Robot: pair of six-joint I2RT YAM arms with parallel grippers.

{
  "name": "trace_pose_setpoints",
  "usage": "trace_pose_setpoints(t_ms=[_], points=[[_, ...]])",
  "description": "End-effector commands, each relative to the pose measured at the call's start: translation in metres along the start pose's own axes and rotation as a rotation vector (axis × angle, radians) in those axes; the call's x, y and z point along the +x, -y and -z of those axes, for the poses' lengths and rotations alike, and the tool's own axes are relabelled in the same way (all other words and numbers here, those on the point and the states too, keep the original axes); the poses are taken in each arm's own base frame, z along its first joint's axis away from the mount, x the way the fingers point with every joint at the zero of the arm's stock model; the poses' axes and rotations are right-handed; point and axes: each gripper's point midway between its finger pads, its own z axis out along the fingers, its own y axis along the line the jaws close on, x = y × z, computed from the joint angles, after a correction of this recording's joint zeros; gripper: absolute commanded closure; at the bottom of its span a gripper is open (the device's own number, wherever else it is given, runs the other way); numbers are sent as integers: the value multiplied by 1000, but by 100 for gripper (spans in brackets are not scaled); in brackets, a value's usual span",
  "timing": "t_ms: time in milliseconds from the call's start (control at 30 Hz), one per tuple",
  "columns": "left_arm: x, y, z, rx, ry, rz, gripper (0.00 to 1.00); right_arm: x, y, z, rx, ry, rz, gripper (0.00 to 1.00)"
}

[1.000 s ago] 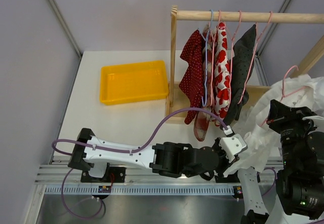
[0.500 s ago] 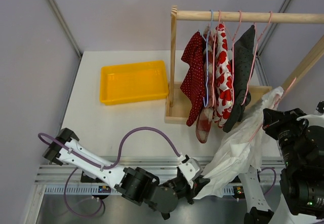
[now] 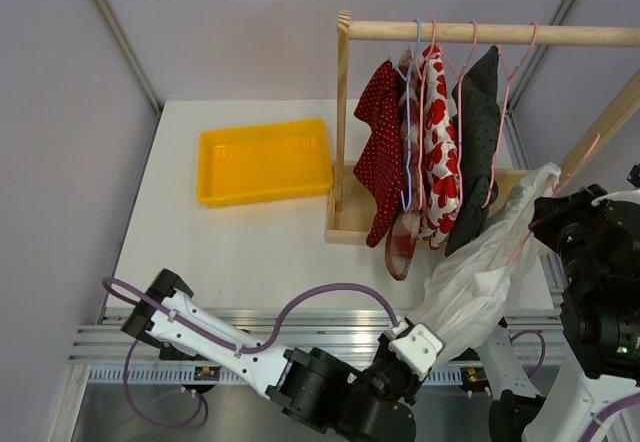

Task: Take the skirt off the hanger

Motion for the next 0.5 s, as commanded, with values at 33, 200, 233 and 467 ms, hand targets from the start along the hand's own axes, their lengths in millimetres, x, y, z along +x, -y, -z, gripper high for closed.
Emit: trace_pose_setpoints(t_ms=[33,200,233,467], points=[[69,58,124,234,-143,-393,100,-121,-7,-27,90,472,-6,100],[-8,71,171,218,-14,-388,100,-117,-2,-47,117,476,7,100],[-15,73,184,229,5,-384,100,-111,1,-53,129,464,9,100],[-54,115,223,342,123,-476,100,-89,12,-84,155,441,0,100]])
